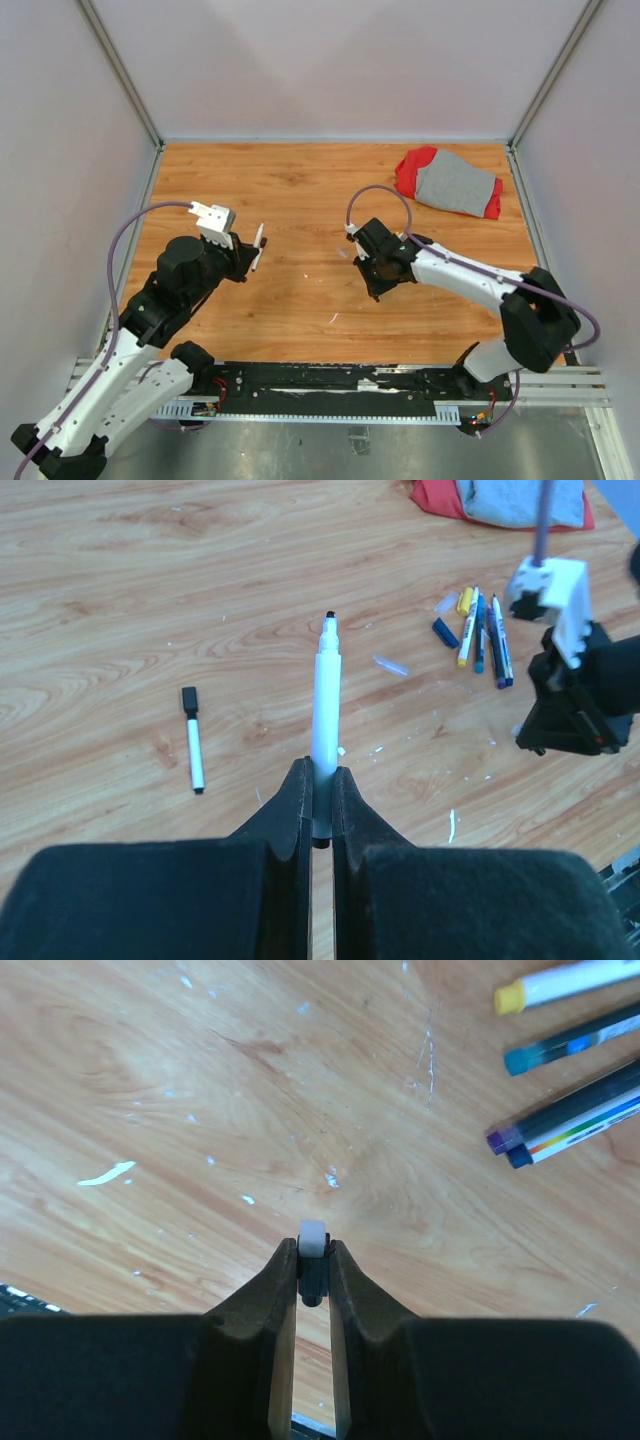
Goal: Insert the pens into the pen caps
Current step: Insert the pen cap onto the pen.
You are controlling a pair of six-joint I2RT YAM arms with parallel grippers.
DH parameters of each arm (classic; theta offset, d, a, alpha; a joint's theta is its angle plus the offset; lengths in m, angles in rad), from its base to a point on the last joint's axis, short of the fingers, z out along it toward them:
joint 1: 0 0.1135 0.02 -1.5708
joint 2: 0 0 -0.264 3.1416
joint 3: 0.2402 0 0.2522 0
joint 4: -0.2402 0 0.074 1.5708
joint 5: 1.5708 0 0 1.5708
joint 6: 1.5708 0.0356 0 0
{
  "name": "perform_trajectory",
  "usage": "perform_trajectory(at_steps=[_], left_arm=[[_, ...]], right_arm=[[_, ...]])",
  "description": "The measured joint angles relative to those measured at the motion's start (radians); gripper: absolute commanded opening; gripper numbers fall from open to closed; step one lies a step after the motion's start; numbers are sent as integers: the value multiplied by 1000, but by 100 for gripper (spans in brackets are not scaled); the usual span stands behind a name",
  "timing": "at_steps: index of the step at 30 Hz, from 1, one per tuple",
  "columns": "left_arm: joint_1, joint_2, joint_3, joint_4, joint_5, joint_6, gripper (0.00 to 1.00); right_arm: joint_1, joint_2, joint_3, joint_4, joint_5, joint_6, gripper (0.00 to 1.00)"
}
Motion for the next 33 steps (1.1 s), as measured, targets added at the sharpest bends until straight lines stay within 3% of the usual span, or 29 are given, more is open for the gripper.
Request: perform_trajectory(at_steps=[9,20,33], left_arm=[[0,35,-34,90,54,-37,1],[-13,89,-145,230,134,-150,0],[-305,249,-220,433,30,-311,0]], right_arm=[[-2,-323,-116,119,6,-33,1],[-109,-529,-248,257,-70,14,1],[-134,-682,-416,521,-136,101,1]])
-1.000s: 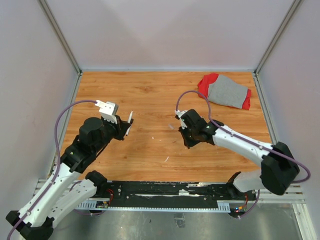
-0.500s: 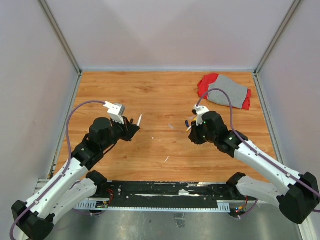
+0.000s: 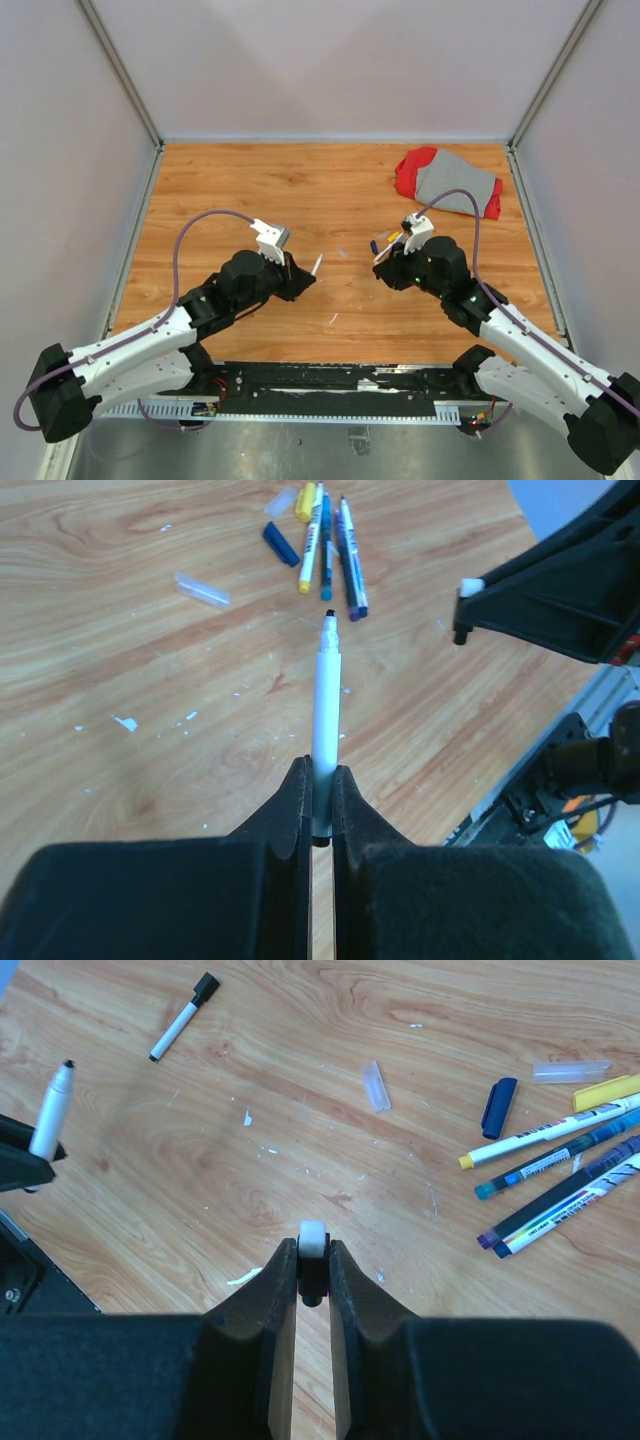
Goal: Insert the pens into the pen caps
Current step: Insert the pen cap onto the pen.
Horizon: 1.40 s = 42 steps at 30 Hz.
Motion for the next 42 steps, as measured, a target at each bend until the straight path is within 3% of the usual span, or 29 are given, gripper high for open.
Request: perform_trajectory(at_steps=[8,16,25,42], left_arm=[[3,24,-27,47,-124,-4,0],[150,-165,-130,82,-134,2,0],[155,-175,-130,62,-135,24,0],[150,-115,-130,134,73,75,0]], right_arm=[[-13,-10,-19,59,0,103,1],[-74,-11,-76,174,-64,251,1],[-78,21,-76,256,-146,278,1],[-78,-19,-92,436,-176,311,0]])
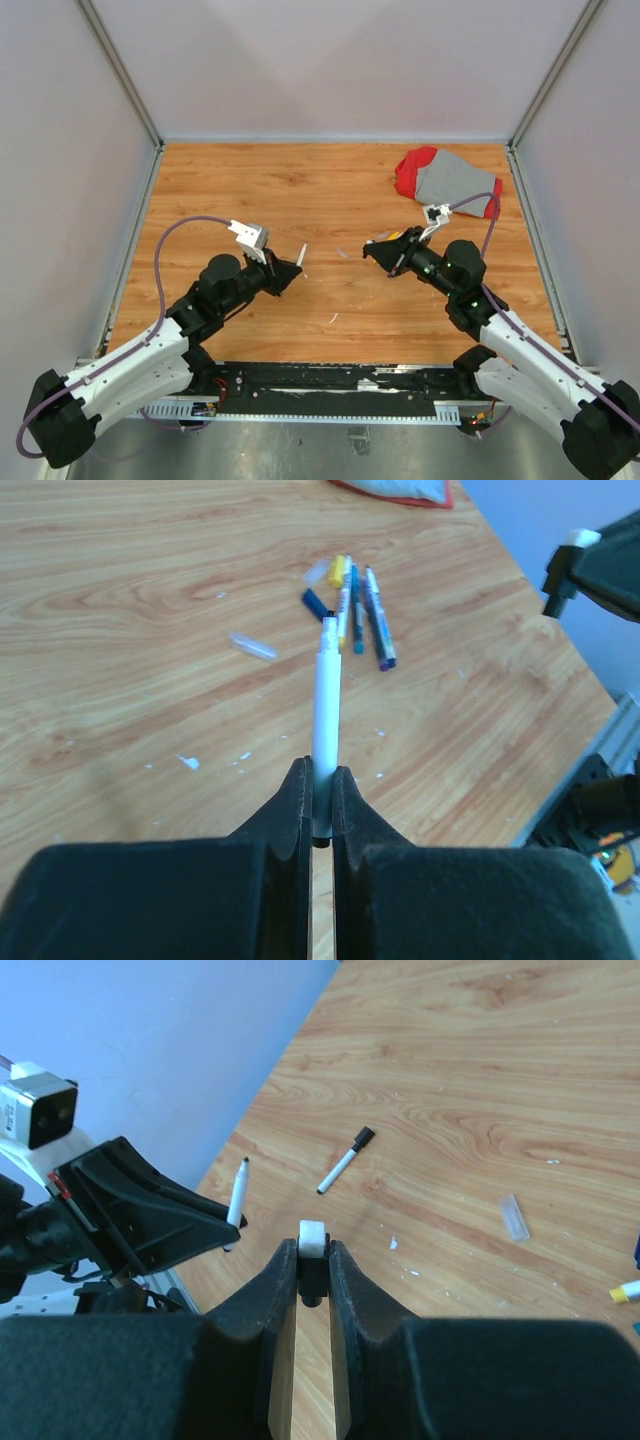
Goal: Insert the pens into the pen caps
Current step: Insert the pen cap onto the pen.
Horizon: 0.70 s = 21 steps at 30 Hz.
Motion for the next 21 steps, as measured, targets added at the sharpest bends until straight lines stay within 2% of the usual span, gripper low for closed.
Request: perform_trajectory(at_steps=[8,16,21], left_arm=[[-178,16,-3,89,-32,-10,1],[-251,24,-37,220,-34,-31,0],[-266,43,-37,291,-8,-38,0]], right_arm=[[0,-92,-91,134,0,108,1],[36,-170,-187,268,82,216,1],[130,-175,-236,349,200,269,1]])
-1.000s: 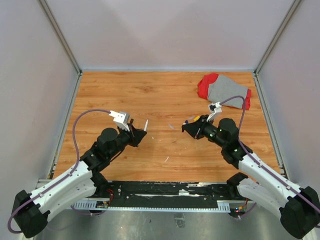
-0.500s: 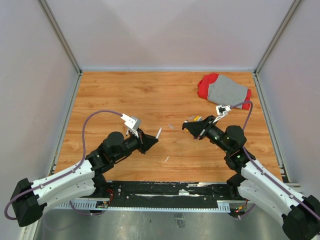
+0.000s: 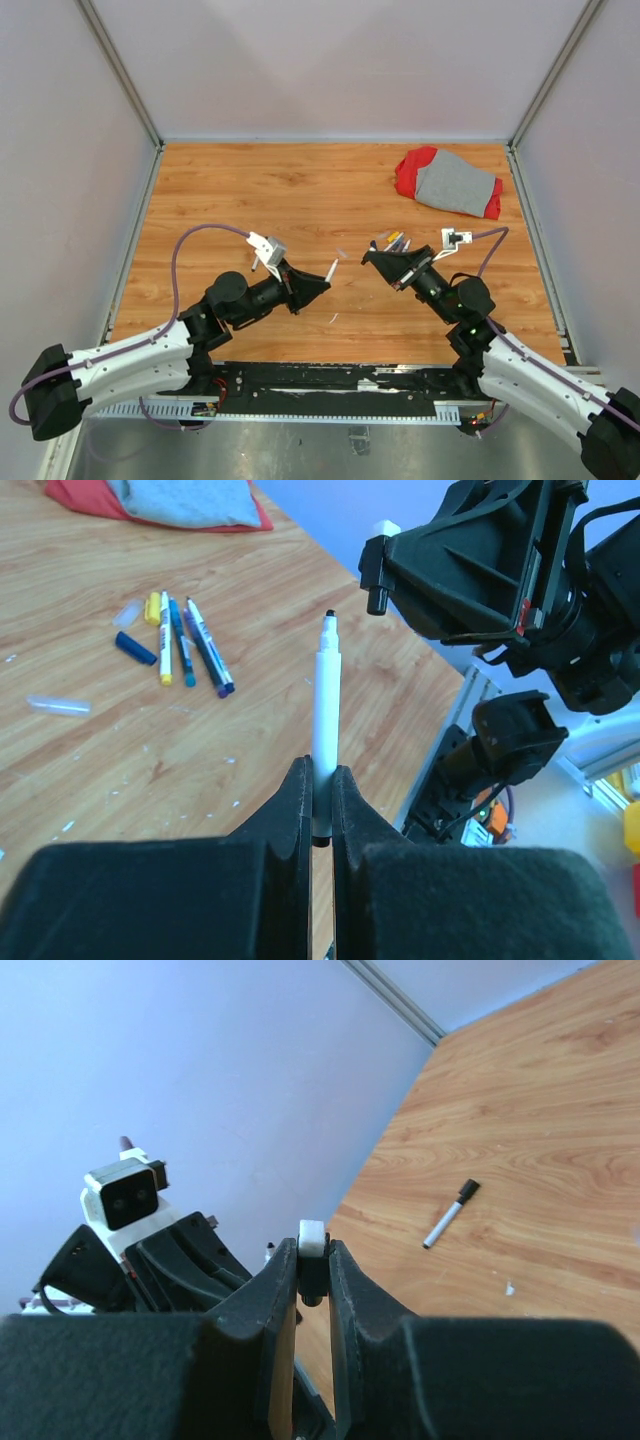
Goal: Insert the pens into the pen caps
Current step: Insert the pen cap onto the pen.
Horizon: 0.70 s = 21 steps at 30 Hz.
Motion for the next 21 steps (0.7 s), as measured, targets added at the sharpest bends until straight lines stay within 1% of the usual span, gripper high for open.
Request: perform_trajectory(at_steps=[4,7,13,21], left_arm=[[-2,32,0,44,33,-14,1],[-8,55,0,56,52,-23,0],[-17,67,0,80,73,-27,1],[-19,95,0,89,93,-27,0]], right_arm=[[77,31,-2,74,82,8,1],[103,64,-2,121,113,11,1],[110,134,-1,183,131,22,1],[110,164,5,235,127,27,1]])
